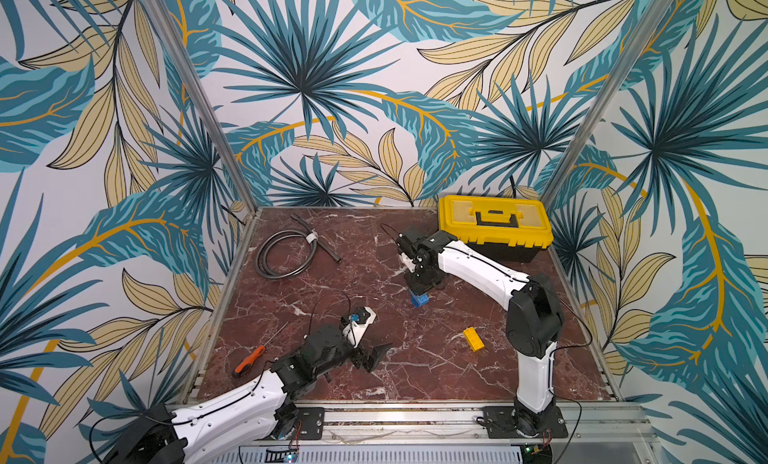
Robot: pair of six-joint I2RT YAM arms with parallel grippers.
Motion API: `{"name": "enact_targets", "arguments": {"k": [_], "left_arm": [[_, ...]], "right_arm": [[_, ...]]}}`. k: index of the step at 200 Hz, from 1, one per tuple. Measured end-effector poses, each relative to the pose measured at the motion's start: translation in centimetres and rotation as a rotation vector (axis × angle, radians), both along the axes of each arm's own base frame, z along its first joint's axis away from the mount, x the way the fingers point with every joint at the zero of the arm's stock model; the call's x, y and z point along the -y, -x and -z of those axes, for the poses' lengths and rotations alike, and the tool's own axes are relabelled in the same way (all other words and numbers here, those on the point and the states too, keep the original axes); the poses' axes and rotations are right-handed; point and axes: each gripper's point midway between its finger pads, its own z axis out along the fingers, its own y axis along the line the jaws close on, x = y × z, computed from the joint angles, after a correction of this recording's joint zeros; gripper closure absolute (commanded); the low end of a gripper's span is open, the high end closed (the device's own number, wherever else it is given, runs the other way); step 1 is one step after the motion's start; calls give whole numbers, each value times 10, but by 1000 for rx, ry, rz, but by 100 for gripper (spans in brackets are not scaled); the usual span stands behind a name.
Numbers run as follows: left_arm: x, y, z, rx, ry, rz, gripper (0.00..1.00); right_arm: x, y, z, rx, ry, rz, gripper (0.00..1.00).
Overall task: Assemble the letter f with lego
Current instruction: Assemble the lego brick with the lego brick.
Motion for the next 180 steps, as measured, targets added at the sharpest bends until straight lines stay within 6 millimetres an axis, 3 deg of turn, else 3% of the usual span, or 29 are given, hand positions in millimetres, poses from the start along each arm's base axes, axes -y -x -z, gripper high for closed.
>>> {"name": "enact_targets", "arguments": {"k": [180], "left_arm": [[0,0,2,-4,-4,1,1]], "right_arm": [[0,1,5,22,6,16,83]]}}
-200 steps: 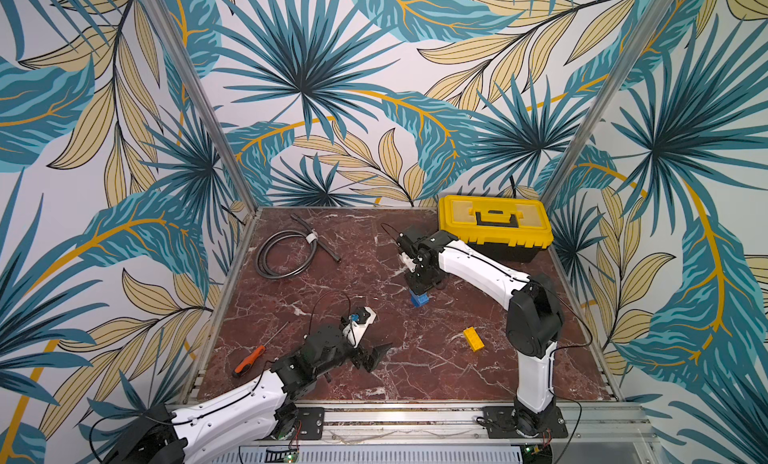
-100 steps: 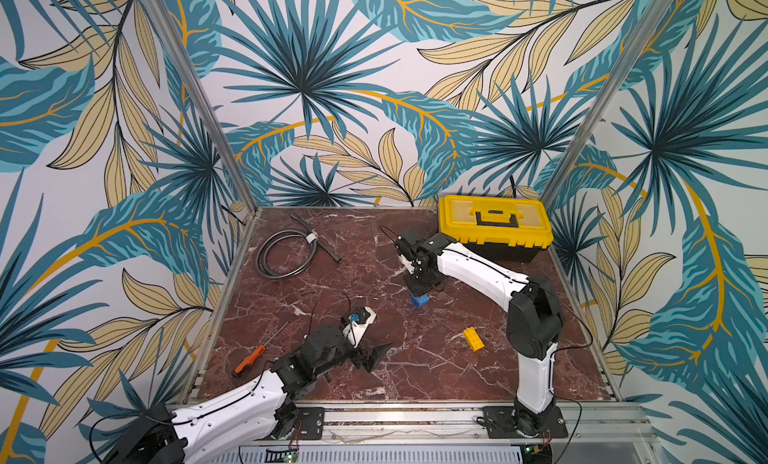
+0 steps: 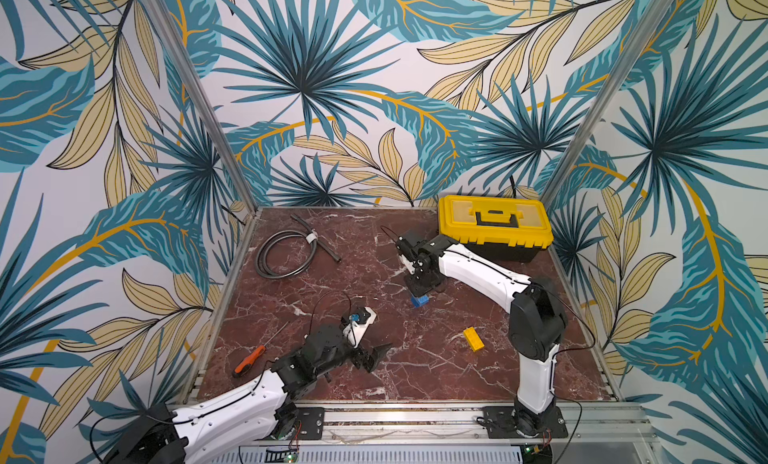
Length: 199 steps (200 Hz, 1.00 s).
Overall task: Assemble the letter f with lego
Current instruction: Assemble the lego brick with the lego brick.
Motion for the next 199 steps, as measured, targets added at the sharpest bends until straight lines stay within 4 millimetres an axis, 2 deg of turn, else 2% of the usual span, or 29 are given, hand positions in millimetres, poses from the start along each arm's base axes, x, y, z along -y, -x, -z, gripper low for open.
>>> {"name": "enact_targets", "arguments": {"k": [97,199], "left_arm": [[0,0,0,-2,0,3,1],[2,3,0,-7,4,19,1]], "right_arm": [[0,0,-2,-1,1,-1,80],[-1,-1,-4,-18,11,0,65]]}}
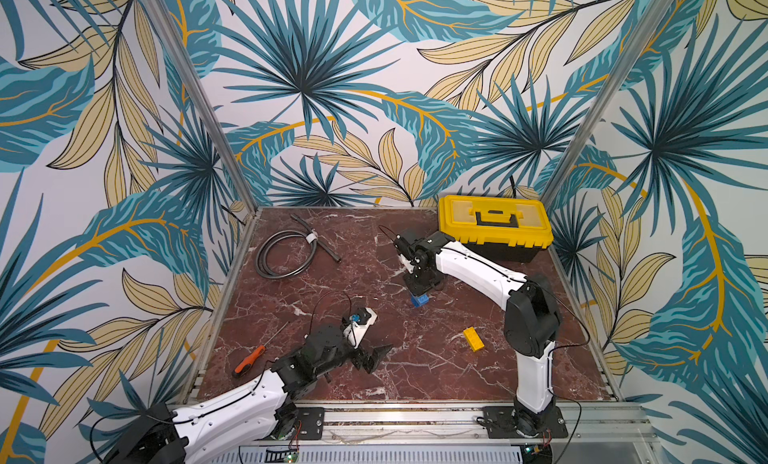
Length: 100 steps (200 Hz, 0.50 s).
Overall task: Assemble the letter f with lego
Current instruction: Assemble the lego brick with the lego brick.
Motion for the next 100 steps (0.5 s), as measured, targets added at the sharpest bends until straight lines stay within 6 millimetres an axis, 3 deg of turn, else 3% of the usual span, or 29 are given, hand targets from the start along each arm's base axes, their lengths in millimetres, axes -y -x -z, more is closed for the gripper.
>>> {"name": "enact_targets", "arguments": {"k": [100], "left_arm": [[0,0,0,0,0,1,1]], "right_arm": [[0,-3,-9,26,-7,2,51]]}}
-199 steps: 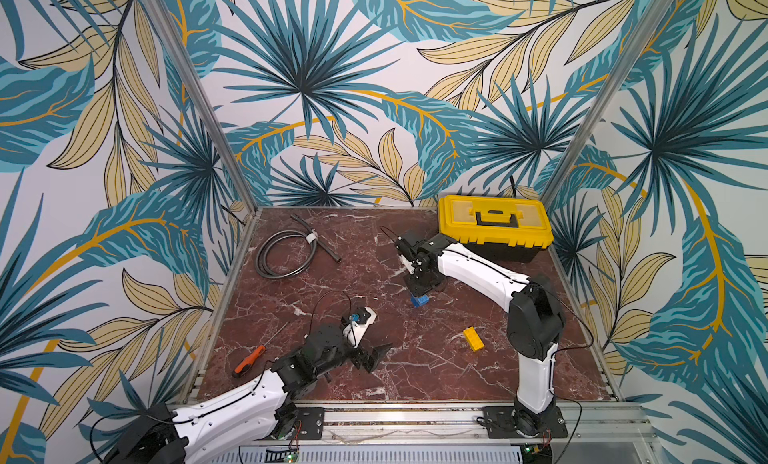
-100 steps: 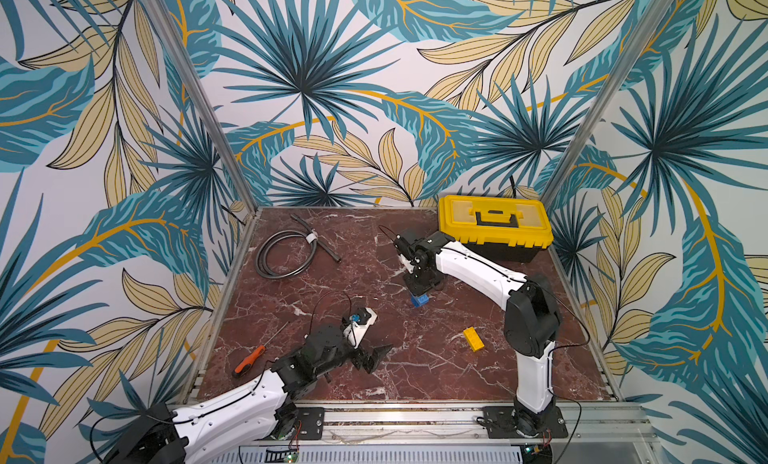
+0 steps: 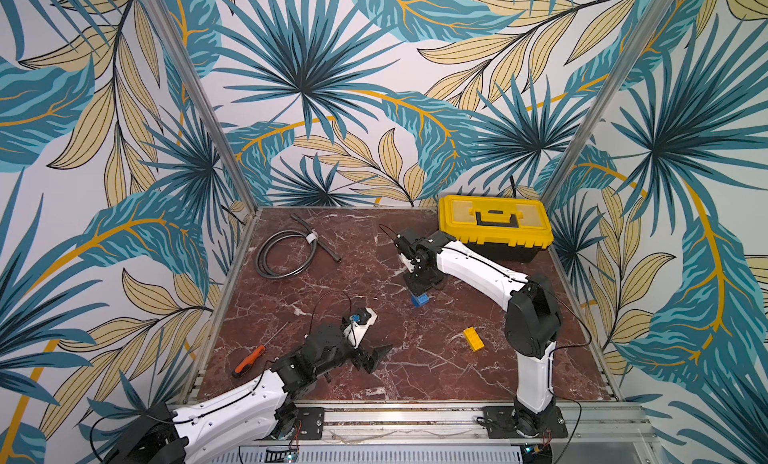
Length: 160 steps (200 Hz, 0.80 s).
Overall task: Assemble the letter f with lego
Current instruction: Assemble the lego brick with the lego brick.
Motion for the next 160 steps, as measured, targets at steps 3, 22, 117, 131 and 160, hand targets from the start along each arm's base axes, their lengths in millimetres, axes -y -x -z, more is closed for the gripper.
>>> {"name": "enact_targets", "arguments": {"k": [3,22,117,131,160], "left_arm": [[0,0,0,0,0,0,1],[0,0,0,0,0,0,1],[4,5,3,-16,0,39,1],[8,8,3,-24,-2,62,1],[18,12,6,-48,-17,128,0]], "right_arm": [[0,0,-2,4,-1,0,51],[2,-2,-13,31,-7,3,50],[51,39,-48,104,-7,97,48],[62,51,-39,85,8,122,47],[83,72,-25,54,35,176,45]]}}
